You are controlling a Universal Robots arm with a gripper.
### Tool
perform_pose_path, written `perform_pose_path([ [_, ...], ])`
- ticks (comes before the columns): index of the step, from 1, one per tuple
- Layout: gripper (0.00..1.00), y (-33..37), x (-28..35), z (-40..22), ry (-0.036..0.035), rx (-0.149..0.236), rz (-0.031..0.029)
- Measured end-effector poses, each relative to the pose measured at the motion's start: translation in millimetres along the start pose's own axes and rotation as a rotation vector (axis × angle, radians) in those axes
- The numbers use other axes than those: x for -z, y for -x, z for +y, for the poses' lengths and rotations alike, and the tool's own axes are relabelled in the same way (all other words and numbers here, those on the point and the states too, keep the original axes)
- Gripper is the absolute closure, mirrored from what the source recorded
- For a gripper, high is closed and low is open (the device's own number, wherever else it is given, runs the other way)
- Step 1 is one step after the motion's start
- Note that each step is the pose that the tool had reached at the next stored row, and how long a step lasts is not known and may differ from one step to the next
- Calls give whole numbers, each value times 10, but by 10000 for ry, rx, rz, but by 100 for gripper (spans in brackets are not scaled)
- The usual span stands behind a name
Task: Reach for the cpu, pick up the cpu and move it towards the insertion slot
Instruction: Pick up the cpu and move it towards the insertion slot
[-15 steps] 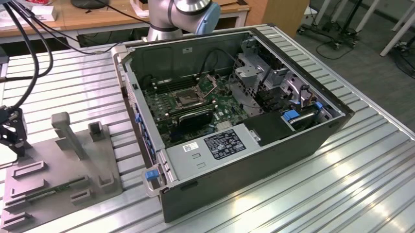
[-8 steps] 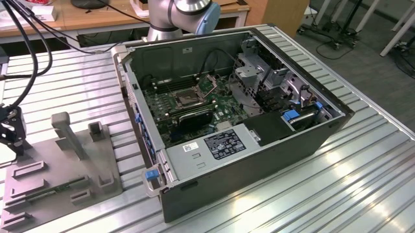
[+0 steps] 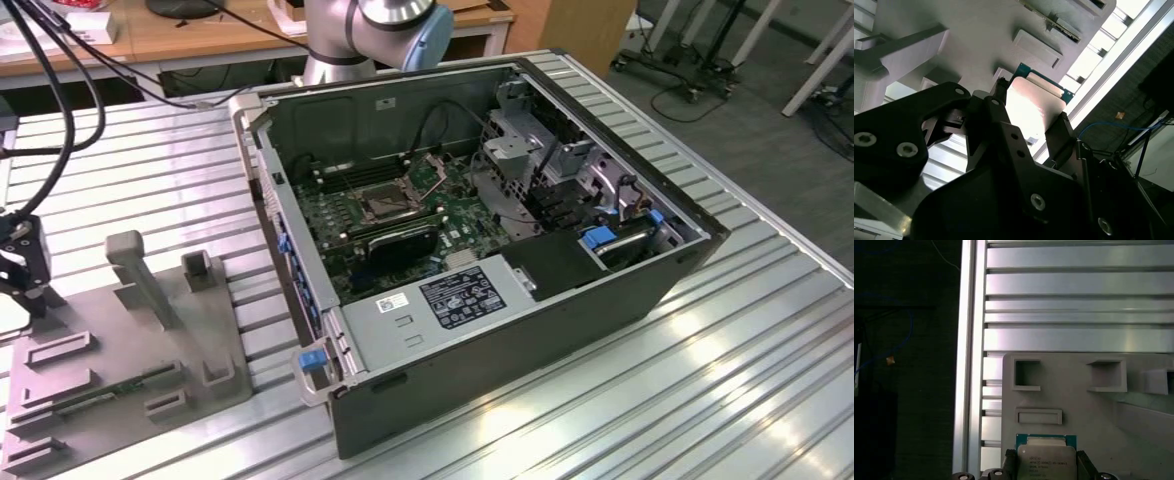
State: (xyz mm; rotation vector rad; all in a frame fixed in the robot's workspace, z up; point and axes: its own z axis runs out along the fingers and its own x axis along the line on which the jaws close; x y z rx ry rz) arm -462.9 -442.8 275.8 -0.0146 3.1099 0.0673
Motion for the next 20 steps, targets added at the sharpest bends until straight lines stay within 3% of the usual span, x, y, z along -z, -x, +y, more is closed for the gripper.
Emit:
perform_pose_path([
  [20,45,4,134,6,0,0,1],
])
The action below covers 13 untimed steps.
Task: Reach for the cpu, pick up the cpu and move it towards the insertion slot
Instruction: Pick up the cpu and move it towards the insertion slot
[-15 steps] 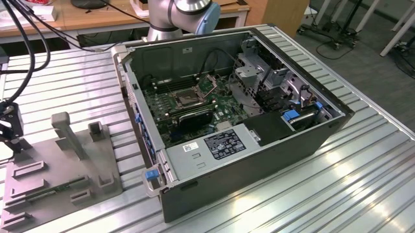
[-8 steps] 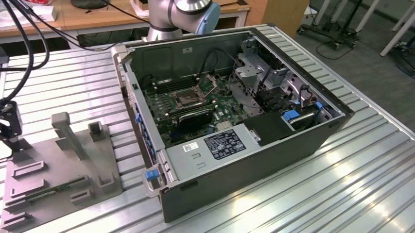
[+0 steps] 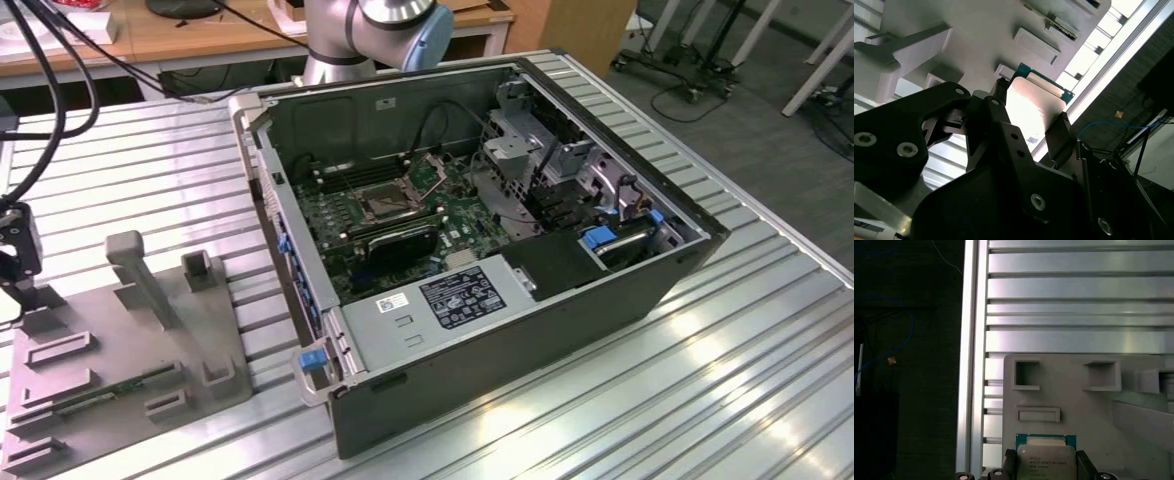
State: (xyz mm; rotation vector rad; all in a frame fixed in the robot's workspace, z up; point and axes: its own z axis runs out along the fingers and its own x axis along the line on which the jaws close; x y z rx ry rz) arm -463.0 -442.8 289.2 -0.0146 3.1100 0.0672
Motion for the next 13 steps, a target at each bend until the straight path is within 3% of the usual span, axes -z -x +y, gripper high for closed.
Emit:
perform_pose_path([
  [13,45,2,76,3,1,0,-1],
])
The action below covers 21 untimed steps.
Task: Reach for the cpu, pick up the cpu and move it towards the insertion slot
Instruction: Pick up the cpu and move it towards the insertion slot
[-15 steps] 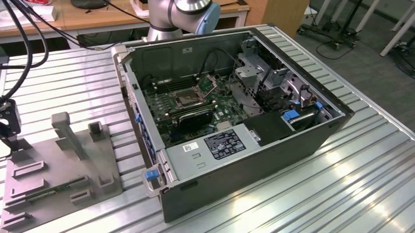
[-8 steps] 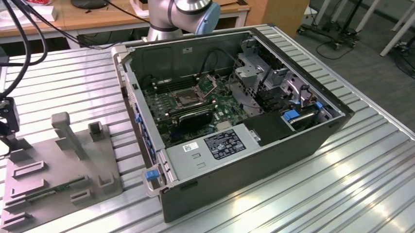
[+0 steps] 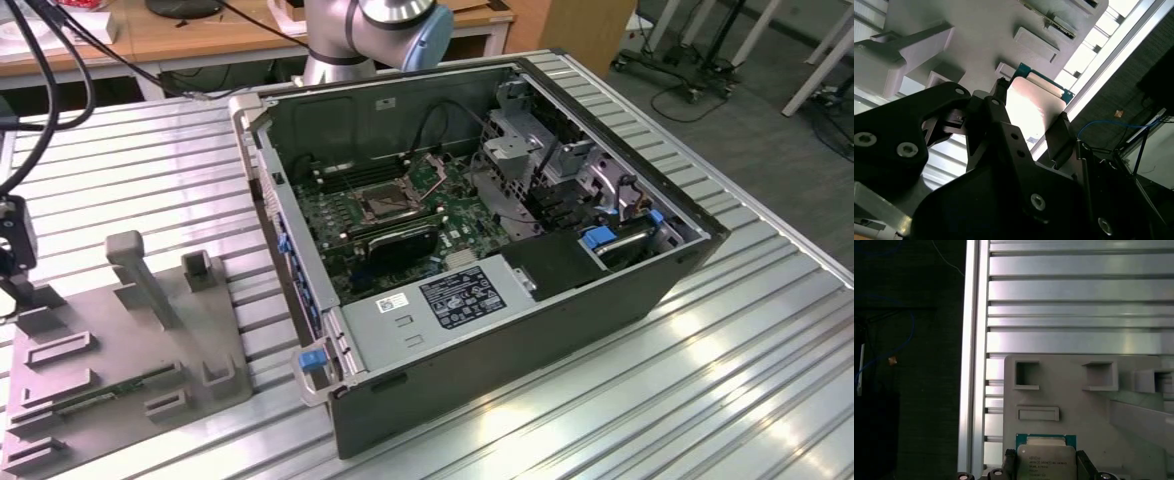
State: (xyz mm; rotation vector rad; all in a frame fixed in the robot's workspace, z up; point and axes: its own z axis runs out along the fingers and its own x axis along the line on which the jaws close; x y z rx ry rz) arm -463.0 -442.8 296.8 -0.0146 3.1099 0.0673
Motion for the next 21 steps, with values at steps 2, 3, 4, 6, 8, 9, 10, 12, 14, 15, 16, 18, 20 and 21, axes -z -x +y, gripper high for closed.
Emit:
perform_pose_path([
  [2,45,1,12,1,-1,1,1],
  [3,45,1,16,1,0,0,0],
  [4,45,1,21,1,0,0,0],
  [6,45,1,32,1,0,0,1],
  [8,45,2,42,2,0,0,1],
  [9,45,2,46,2,0,0,0],
  [10,45,2,51,2,0,0,0],
  [12,45,2,61,3,-1,0,1],
  [14,45,2,71,3,0,0,1],
  [15,45,3,77,3,0,0,1],
  [16,45,3,84,4,-1,0,2],
  [18,45,3,94,4,0,0,1],
  [20,45,4,106,5,-1,0,1],
  [21,45,4,111,5,0,0,1],
])
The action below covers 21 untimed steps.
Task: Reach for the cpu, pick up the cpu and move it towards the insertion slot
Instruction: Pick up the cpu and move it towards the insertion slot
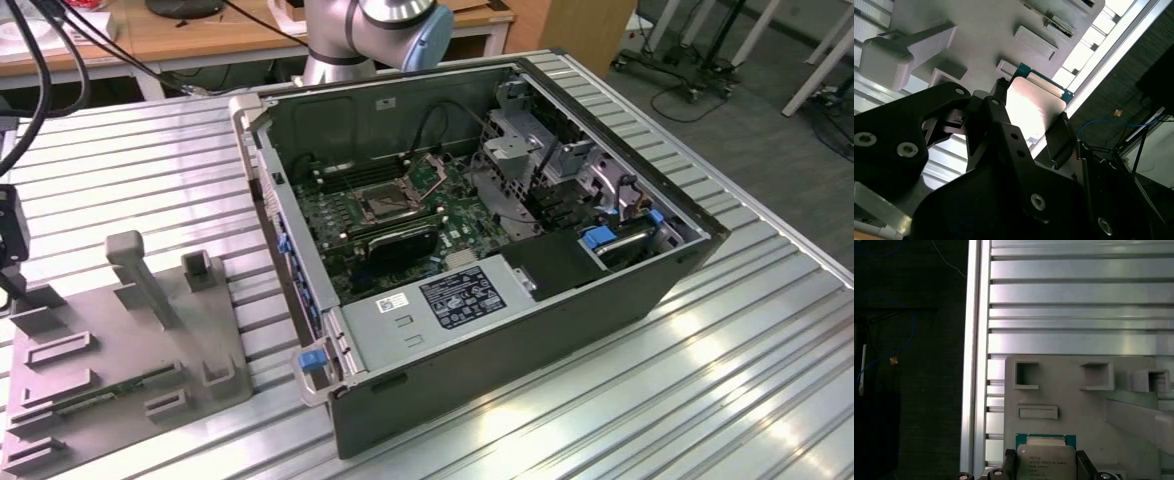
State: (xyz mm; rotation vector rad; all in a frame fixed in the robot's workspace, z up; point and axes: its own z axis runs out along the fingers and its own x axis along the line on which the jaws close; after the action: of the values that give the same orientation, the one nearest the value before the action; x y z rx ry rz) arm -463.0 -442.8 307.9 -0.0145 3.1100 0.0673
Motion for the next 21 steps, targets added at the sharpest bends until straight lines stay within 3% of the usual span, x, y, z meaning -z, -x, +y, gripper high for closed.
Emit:
perform_pose_path([
  [21,45,3,106,4,0,0,-1],
])
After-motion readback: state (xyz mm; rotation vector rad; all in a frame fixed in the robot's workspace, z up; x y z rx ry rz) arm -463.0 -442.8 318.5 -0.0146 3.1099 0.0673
